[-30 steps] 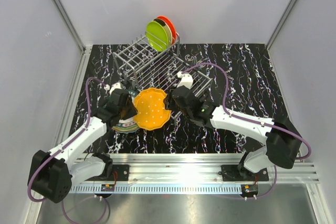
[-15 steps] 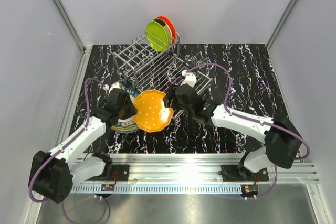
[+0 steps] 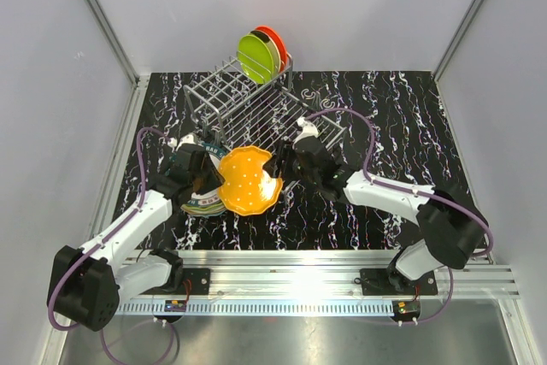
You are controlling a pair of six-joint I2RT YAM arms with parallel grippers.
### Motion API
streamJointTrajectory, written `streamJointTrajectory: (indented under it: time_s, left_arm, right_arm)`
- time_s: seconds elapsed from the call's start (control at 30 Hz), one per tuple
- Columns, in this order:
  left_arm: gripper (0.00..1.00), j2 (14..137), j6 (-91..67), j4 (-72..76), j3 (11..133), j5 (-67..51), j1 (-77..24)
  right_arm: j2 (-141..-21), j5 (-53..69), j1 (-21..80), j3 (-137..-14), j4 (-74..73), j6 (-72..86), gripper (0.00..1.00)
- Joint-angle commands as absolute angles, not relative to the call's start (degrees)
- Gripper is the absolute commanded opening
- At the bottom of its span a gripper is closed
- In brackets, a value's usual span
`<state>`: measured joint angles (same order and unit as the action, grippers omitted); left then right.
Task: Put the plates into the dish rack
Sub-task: Pass the plate from the right arm to the left, then pass the plate from the left arm to the right
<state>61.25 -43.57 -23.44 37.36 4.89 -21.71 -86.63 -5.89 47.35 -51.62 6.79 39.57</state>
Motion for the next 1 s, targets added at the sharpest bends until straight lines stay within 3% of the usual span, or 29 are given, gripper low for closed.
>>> streamJointTrajectory:
  time_s: [0.0, 0.23, 0.33, 0.67, 0.8, 0.97]
  left_arm:
    - [0.32, 62.0, -43.1, -23.4, 36.7, 5.0, -21.3]
    - [0.32, 62.1, -43.0, -23.6, 36.7, 4.8, -21.1]
    - [0.32, 61.9, -43.0, -23.6, 36.6, 4.9, -21.1]
    - [0.33, 61.1, -43.0, -24.1, 36.9, 4.7, -21.0]
    - [0.38, 61.0, -43.0, -24.5, 37.4, 4.7, -21.0]
    - [0.47, 60.4, -42.6, -25.7, 38.6, 4.7, -21.0]
  right_arm:
    - [-87.8, -0.4, 47.3, -51.3, 13.0, 40.1, 0.62]
    - [-89.8, -0.2, 47.3, -50.9, 13.6, 41.2, 0.59]
    - [-90.3, -0.2, 47.4, -50.8, 13.7, 41.2, 0.54]
    - [-88.2, 0.8, 47.2, -51.5, 12.4, 41.4, 0.20]
    - [-87.5, 1.1, 47.2, -52.6, 11.7, 41.5, 0.07]
    - [-87.0, 2.0, 47.2, -54.0, 10.7, 42.1, 0.01]
